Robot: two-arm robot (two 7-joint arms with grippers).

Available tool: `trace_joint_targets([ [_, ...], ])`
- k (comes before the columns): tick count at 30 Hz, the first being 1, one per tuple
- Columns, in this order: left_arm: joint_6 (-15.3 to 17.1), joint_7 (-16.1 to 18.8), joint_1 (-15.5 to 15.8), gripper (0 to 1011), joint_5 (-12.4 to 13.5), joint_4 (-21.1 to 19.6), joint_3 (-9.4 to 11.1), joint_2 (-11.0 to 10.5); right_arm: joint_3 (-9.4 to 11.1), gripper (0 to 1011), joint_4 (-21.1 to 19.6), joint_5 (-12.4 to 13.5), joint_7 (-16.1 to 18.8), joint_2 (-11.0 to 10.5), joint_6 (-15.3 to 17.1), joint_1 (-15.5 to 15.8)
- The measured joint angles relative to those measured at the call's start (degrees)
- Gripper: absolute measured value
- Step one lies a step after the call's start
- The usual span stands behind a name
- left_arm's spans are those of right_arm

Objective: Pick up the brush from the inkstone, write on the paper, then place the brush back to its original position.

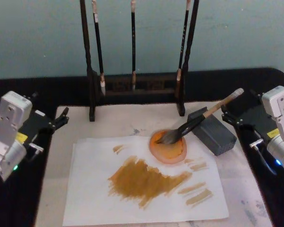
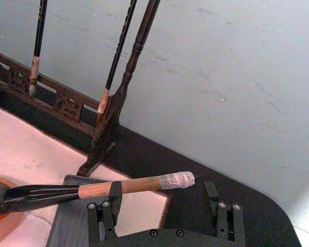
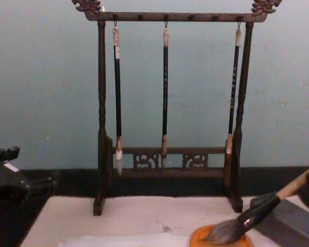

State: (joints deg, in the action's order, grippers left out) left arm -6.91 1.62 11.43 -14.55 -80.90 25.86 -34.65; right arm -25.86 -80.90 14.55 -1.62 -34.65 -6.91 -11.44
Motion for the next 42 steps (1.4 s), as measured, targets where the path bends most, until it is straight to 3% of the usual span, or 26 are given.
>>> trace_joint_targets([
  [16, 0.0, 0.0, 0.0, 1010, 0.0, 0.0, 0.0, 0.0, 0.01, 1000, 0.0, -0.01, 0.02, 0.01, 0.01, 0.0],
  [26, 0.0, 0.0, 0.0, 1010, 0.0, 0.0, 0.0, 0.0, 1.82, 1000, -1.41, 1.27, 2.14, 0.69, 1.91, 1.22],
  [29, 0.0, 0.0, 0.0, 1010, 0.0, 0.0, 0.0, 0.0, 2.88, 1000, -2.39, 3.22, 3.34, 1.06, 2.99, 2.05],
  [35, 0.0, 0.0, 0.0, 1010, 0.0, 0.0, 0.0, 0.0, 6.05, 1000, -4.03, 10.04, 6.75, 2.63, 5.05, 3.86],
  [38, 0.0, 0.0, 0.0, 1010, 0.0, 0.0, 0.0, 0.0, 8.66, 1000, -4.92, 16.04, 9.38, 4.25, 6.9, 5.04],
  [41, 0.0, 0.0, 0.0, 1010, 0.0, 0.0, 0.0, 0.0, 10.3, 1000, -5.21, 19.71, 10.89, 5.47, 8.34, 5.65],
  [42, 0.0, 0.0, 0.0, 1010, 0.0, 0.0, 0.0, 0.0, 11.32, 1000, -5.36, 22.13, 11.66, 6.26, 9.48, 5.94],
])
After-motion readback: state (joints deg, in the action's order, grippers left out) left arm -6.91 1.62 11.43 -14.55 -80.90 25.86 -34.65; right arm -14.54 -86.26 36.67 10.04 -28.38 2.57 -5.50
